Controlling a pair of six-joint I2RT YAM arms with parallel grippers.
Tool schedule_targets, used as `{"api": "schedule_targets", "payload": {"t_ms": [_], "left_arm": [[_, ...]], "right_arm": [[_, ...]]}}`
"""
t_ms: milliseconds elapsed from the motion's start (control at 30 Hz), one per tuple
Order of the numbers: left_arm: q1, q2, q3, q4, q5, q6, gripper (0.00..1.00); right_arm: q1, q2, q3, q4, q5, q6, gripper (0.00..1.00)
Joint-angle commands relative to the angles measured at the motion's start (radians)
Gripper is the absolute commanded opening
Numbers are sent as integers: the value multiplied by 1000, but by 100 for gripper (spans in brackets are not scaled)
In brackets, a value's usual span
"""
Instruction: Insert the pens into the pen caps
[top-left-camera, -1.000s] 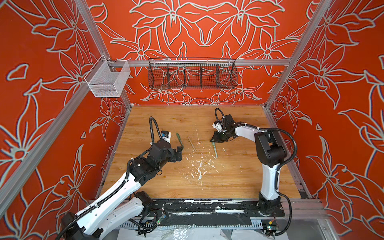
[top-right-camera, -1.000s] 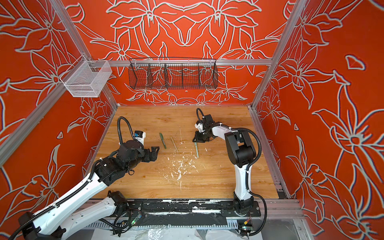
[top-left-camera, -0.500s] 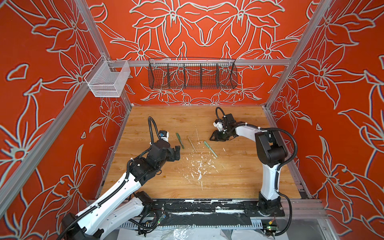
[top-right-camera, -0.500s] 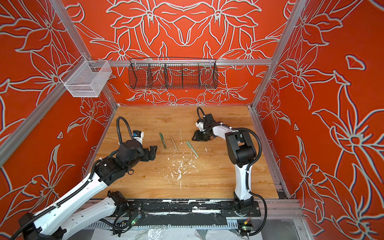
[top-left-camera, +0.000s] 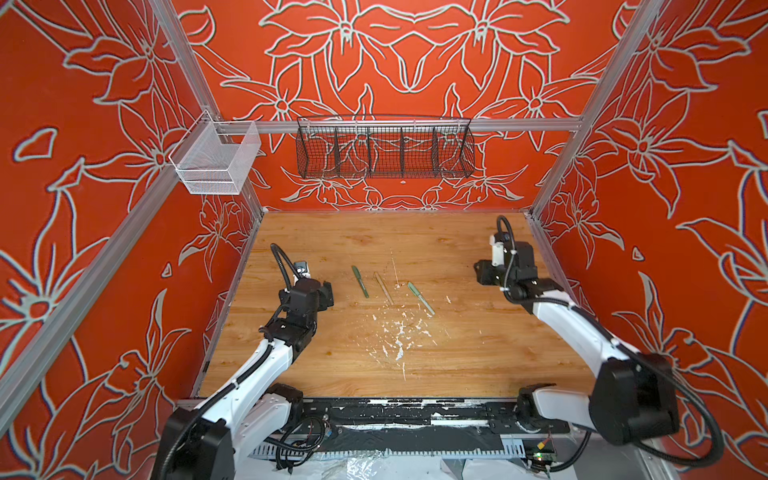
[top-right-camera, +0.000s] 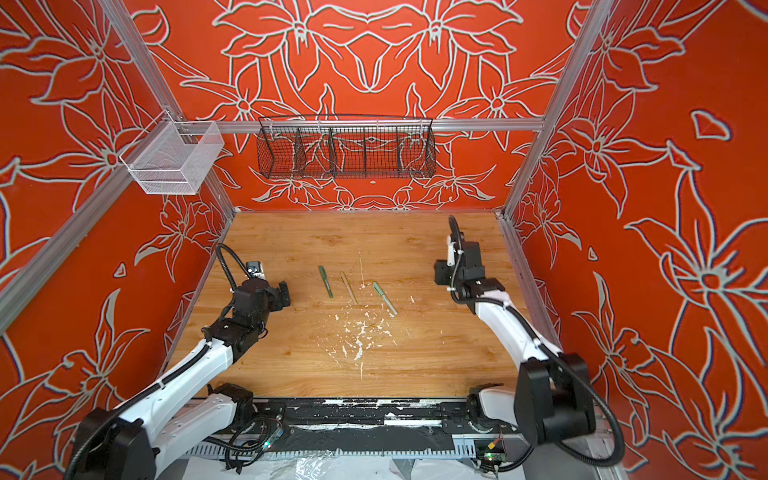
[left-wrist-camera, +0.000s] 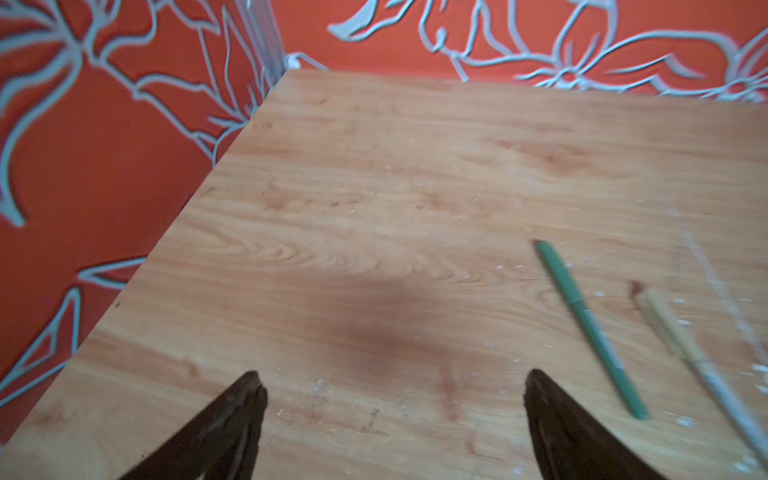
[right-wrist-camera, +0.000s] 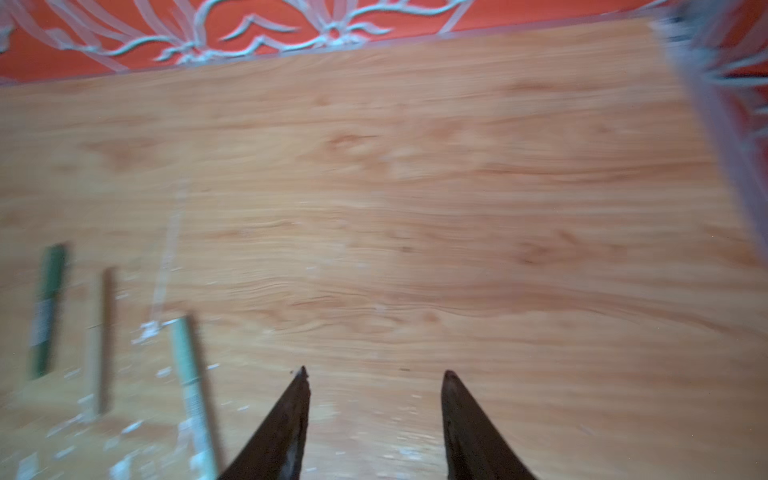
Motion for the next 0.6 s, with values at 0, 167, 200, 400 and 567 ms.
{"api": "schedule_targets", "payload": {"t_ms": [0,167,200,400,567], "left_arm": [[40,67,1,204,52,51,97],[50,128,-18,370,198,247,97],[61,134,1,344,225,258,97],[98,121,36,208,326,243,97],[103,81,-123,352,255,216,97]], "right_arm": [[-11,-79,-148,140,287,-29,53],[-20,-127,-387,480,331,-66,54],[-19,-102,-420,568,324,-90,54],[-21,47,-408,762,318,-163,54],[-22,152,-422,887,249,-201,54]]}}
